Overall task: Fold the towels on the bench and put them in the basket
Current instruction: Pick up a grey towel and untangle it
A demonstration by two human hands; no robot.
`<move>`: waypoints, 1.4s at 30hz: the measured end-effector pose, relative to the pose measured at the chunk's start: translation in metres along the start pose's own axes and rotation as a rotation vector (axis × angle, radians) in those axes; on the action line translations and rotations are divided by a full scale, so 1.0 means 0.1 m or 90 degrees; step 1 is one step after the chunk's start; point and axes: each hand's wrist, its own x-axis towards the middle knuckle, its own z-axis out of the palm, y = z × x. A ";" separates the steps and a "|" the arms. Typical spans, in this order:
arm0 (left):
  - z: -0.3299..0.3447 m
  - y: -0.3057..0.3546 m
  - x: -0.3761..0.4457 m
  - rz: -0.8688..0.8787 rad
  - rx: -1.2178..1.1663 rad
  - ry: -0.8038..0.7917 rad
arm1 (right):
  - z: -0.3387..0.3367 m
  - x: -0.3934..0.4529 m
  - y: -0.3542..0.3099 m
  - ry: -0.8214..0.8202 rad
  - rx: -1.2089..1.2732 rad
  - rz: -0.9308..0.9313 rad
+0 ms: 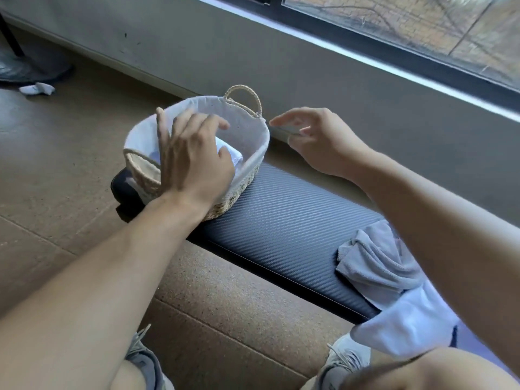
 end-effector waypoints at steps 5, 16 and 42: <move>0.17 0.29 -0.24 0.178 -0.127 -0.047 | -0.25 -0.61 0.63 -0.137 -0.125 0.218; 0.42 0.57 -0.70 0.184 -0.151 -0.344 | 0.11 -1.28 1.01 -0.369 -0.425 0.340; 0.46 0.54 -0.57 -0.268 -0.191 -0.360 | 0.29 -1.32 0.89 -0.269 -0.086 0.191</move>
